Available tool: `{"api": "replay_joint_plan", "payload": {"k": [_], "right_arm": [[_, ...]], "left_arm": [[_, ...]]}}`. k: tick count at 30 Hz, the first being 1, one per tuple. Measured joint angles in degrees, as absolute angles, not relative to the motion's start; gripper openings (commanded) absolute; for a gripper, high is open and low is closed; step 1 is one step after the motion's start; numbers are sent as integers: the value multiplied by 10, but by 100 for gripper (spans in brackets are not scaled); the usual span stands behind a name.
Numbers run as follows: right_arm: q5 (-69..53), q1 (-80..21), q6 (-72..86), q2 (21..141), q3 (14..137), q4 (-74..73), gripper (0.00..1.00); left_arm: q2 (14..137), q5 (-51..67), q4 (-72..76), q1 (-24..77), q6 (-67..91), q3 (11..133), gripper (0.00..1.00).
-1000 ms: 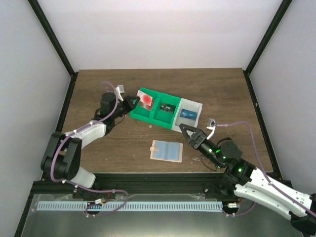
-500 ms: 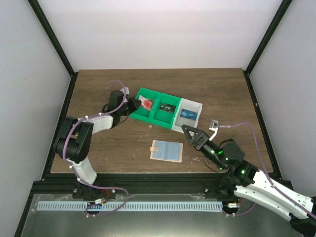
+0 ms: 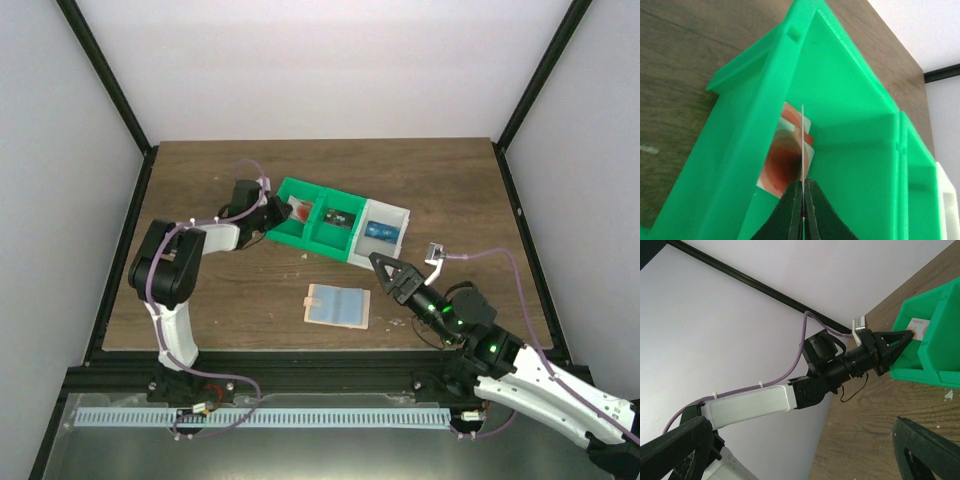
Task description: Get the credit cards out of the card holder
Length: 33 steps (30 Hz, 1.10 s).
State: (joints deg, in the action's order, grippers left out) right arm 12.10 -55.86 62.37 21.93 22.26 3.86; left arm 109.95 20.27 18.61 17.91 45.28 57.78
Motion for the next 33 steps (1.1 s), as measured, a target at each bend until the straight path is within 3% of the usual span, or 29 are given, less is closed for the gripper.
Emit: {"api": "replay_joint_plan", "payload": {"k": [2,6,18,25,27,31,33], "right_arm": [[122,-559,623,219,223,38,100],[123,-559,623,219,223,38,100],[122,-559,624,224,223,39,100],[122,-559,624,225,223,39,100],[122,-559,624,225,223,39,100],[122,-559,624,225,222,39,100],[122,-559,624,225,222,39,100]], "left_arm": [[1106,205,182,179,447,590,22],[1107,207,169,179,435,608,34],[1106,171,86,187,399,651,51],[1099,128,28,199,378,684,55],[1094,113,12,206,371,696,61],[1084,82,-14,224,359,717,64],[1083,73,-23,232,357,726,74]]}}
